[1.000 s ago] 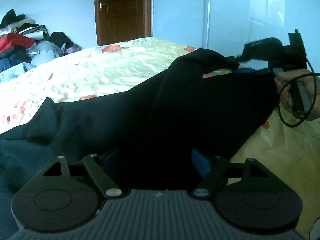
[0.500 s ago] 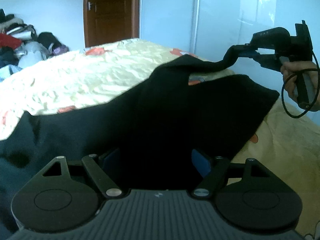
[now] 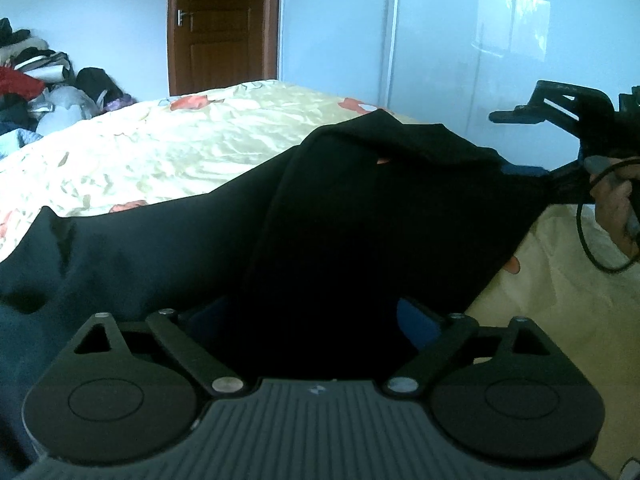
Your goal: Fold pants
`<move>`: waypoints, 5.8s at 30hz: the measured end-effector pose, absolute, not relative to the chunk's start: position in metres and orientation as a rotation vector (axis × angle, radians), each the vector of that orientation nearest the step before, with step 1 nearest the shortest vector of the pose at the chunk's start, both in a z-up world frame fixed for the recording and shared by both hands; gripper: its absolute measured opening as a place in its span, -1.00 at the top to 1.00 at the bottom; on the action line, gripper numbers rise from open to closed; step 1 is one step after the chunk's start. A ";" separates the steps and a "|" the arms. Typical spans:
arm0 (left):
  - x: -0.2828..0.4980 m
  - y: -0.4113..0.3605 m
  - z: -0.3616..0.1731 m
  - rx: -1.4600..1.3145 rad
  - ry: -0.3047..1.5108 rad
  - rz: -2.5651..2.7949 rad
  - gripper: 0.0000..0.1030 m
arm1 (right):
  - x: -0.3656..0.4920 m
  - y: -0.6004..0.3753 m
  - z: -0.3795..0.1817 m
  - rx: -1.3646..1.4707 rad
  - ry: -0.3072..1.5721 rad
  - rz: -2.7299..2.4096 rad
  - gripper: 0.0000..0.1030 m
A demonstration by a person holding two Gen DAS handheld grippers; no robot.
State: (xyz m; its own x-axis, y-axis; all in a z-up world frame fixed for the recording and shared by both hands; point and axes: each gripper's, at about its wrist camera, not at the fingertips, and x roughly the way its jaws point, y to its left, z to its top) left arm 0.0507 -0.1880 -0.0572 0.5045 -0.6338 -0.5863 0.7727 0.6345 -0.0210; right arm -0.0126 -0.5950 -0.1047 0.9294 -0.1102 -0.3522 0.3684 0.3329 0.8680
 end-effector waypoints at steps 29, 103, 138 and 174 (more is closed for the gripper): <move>0.061 -0.210 -0.037 0.352 0.484 -0.872 -0.84 | 0.031 -0.629 -0.020 1.055 0.001 -0.139 0.92; 0.071 -0.058 -0.041 0.291 0.658 -0.522 -0.65 | 0.094 -0.378 -0.036 0.066 0.698 0.323 0.19; 0.071 -0.040 -0.062 0.219 0.609 -0.528 -1.00 | 0.192 -0.314 -0.038 0.135 0.648 0.323 -0.34; 0.071 -0.039 -0.061 0.219 0.611 -0.525 -1.00 | -0.053 -0.621 -0.089 1.011 0.202 -0.503 0.85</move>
